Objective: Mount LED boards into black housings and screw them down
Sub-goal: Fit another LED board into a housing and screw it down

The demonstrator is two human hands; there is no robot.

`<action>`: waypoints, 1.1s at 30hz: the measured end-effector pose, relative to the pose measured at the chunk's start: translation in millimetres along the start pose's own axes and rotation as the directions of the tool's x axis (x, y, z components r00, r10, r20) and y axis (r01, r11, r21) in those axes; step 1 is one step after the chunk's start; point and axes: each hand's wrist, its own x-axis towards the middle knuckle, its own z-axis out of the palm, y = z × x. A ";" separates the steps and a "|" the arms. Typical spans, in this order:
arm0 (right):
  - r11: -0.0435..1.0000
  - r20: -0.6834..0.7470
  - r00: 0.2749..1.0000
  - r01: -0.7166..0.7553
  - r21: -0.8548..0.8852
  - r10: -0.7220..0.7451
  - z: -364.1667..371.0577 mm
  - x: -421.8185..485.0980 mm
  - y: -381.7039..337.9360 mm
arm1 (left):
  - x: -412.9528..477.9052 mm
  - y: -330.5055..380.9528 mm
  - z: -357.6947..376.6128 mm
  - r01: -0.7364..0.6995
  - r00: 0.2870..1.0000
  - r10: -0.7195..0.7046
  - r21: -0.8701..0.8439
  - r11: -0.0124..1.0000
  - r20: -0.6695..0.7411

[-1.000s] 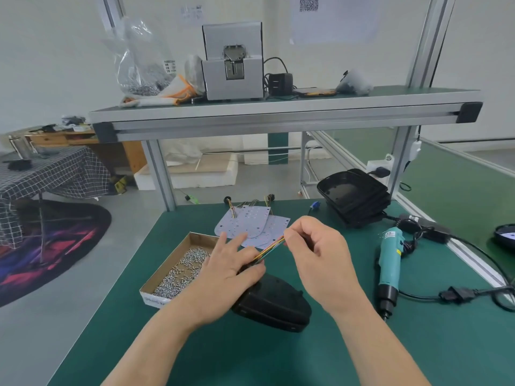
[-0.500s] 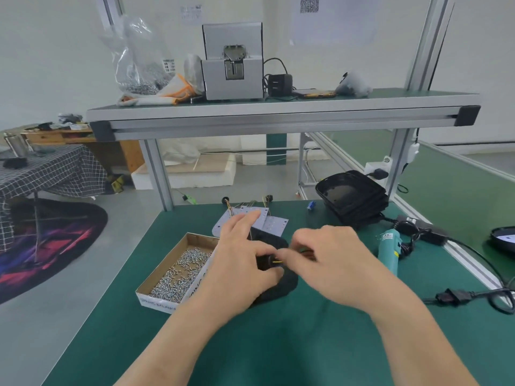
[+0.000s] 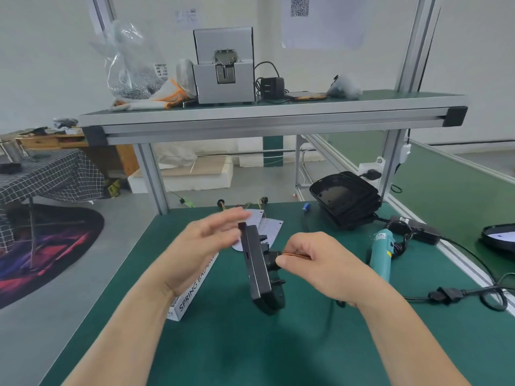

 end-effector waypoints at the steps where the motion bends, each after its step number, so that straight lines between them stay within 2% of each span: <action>1: 0.995 0.007 1.000 0.003 0.102 -0.003 -1.8 -1.4 1.8 | 0.8 -6.3 -9.9 0.000 0.999 0.007 -0.151 0.988 0.044; 3: 0.969 0.034 0.999 0.010 0.246 -0.019 -3.5 -3.3 2.1 | 3.6 -18.4 -17.6 0.042 0.987 0.005 -0.287 0.957 0.161; 5: 0.951 0.058 0.997 0.031 0.308 -0.051 -2.5 -4.0 -0.8 | 8.2 -26.7 -14.4 0.088 0.967 -0.019 -0.262 0.961 0.256; 7: 0.939 0.073 0.995 0.045 0.342 -0.075 -1.2 -3.8 -2.7 | 14.2 -31.3 -8.8 0.120 0.957 -0.049 -0.237 0.964 0.287; 12: 0.938 0.056 0.993 0.076 0.338 -0.101 0.7 -2.4 2.0 | 22.6 -42.2 2.1 0.114 0.982 -0.042 -0.401 0.909 0.184; 15: 0.895 -0.008 0.996 0.086 0.438 -0.091 7.7 0.5 0.8 | 23.1 -47.2 10.3 0.117 0.987 -0.045 -0.505 0.855 0.151; 18: 0.854 -0.098 0.993 0.113 0.508 -0.073 13.3 3.9 2.2 | 25.2 -51.6 17.0 0.164 0.984 -0.101 -0.536 0.828 0.145; 22: 0.904 -0.162 0.985 0.116 0.412 -0.053 16.7 9.7 7.7 | 25.9 -46.2 25.1 0.275 0.961 -0.239 -0.603 0.749 0.141; 24: 0.913 -0.157 0.986 0.113 0.391 -0.055 19.8 12.4 11.1 | 25.7 -47.3 31.6 0.315 0.943 -0.321 -0.545 0.777 0.089; 26: 0.888 -0.156 0.985 0.133 0.440 -0.071 22.1 11.5 12.7 | 15.3 -36.4 39.5 0.282 0.947 -0.321 -0.527 0.802 0.019; 28: 0.865 -0.166 0.982 0.157 0.476 -0.087 24.8 8.9 14.4 | 13.8 -38.6 43.1 0.317 0.929 -0.368 -0.556 0.768 0.021; 30: 0.830 -0.199 0.979 0.155 0.536 -0.054 30.7 8.7 17.2 | 23.0 -46.7 44.1 0.399 0.906 -0.391 -0.633 0.664 0.160; 31: 0.791 -0.207 0.978 0.139 0.596 -0.015 34.7 9.0 18.2 | 21.7 -46.7 44.3 0.419 0.895 -0.401 -0.676 0.606 0.196; 33: 0.689 -0.199 0.978 0.099 0.718 0.068 43.2 8.5 17.5 | 22.6 -50.7 44.7 0.417 0.878 -0.448 -0.724 0.550 0.166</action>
